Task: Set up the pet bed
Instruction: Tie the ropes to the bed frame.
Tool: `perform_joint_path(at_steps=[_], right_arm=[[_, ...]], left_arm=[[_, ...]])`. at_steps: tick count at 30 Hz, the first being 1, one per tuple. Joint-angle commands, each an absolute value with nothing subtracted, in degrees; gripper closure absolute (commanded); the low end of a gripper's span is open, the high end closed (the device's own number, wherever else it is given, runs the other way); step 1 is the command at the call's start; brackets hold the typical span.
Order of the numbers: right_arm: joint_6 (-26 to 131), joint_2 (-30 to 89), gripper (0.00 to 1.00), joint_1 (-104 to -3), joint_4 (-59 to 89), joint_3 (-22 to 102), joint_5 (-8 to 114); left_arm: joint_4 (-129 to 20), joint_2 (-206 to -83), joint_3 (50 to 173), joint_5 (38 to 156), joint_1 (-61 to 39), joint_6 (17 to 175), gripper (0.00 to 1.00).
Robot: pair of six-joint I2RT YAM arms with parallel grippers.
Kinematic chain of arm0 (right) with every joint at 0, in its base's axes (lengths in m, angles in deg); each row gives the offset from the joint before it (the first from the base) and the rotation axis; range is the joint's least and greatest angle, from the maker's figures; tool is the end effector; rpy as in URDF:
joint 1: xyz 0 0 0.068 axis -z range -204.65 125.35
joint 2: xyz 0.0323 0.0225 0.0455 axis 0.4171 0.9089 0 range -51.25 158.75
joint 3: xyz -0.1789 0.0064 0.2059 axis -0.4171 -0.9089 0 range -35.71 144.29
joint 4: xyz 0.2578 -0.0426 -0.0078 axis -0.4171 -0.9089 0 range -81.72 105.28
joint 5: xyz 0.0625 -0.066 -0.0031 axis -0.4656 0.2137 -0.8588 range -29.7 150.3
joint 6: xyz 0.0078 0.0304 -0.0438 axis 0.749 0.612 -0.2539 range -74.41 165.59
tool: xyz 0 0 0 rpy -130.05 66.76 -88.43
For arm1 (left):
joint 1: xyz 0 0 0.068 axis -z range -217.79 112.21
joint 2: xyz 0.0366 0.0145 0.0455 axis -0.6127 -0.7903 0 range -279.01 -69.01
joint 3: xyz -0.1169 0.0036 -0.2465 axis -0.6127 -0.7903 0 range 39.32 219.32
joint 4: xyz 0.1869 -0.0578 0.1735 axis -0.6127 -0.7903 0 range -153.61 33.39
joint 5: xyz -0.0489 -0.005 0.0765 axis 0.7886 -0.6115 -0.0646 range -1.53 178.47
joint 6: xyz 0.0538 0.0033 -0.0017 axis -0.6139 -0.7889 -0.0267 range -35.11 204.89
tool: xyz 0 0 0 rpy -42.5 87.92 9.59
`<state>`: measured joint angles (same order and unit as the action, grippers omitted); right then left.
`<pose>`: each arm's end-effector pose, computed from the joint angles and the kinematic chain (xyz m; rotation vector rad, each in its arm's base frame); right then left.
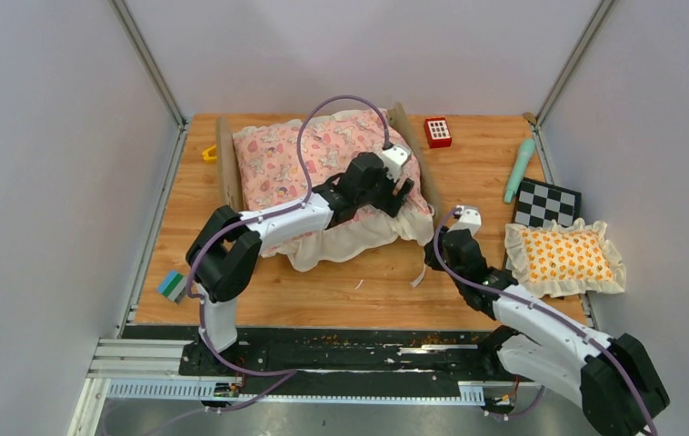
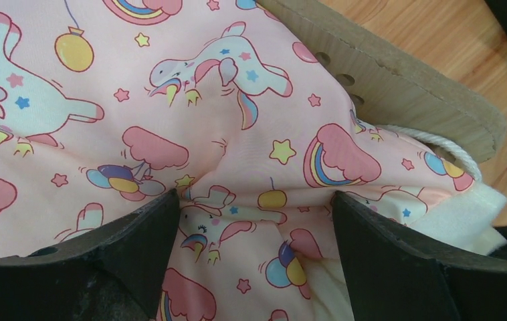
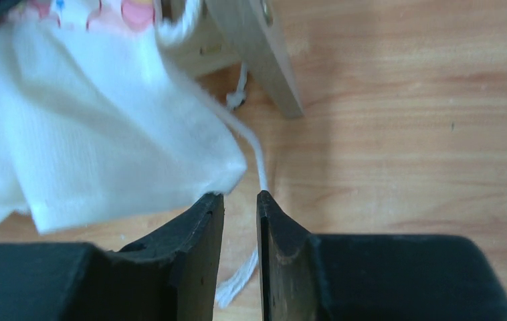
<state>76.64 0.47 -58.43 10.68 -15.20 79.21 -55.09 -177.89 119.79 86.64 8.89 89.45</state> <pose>0.1596 0.0929 0.1822 0.1329 2.1677 0.2892 0.3078 -0.3246 0.2499 0.7286 1.9492 -0.5227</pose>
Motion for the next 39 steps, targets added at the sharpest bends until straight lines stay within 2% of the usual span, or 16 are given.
perform_joint_path(at_steps=[1, 9, 18, 21, 26, 29, 32, 36, 39], right_arm=[[73.0, 7.3, 0.75, -54.9, 20.0, -9.0, 80.0], [68.8, 22.3, 0.78, -45.7, 28.7, -1.5, 71.1], [61.1, 33.1, 0.77, -43.0, 33.8, 8.1, 68.2], [60.5, 32.9, 0.75, -42.8, 32.0, 9.2, 68.0], [63.5, 25.7, 0.63, -42.8, 29.6, 4.9, 66.2], [66.2, 22.4, 0.61, -43.4, 27.2, 2.0, 63.1], [67.2, 20.8, 0.65, -45.1, 26.7, -0.4, 58.7], [74.1, 21.5, 0.74, -45.8, 23.2, -2.4, 67.7], [76.9, 23.9, 0.76, -45.5, 25.5, -3.5, 69.1]], left_arm=[[-52.0, -174.9, 122.2, 88.1, 8.0, 90.2, 0.08], [-49.9, -165.0, 118.1, 91.9, 8.1, 92.0, 0.01], [-49.8, -155.1, 110.8, 91.2, 8.1, 91.4, 0.01], [-50.5, -151.8, 108.7, 90.4, 8.0, 91.2, 0.01], [-51.7, -147.2, 105.5, 90.2, 8.1, 91.4, 0.0], [-54.4, -144.6, 104.8, 90.0, 8.1, 91.7, 0.01], [-55.7, -140.9, 102.0, 89.1, 8.1, 92.0, 0.0], [-55.2, -136.0, 97.7, 88.6, 8.1, 92.4, 0.0], [-56.0, -134.6, 96.5, 88.6, 8.1, 92.2, 0.0]])
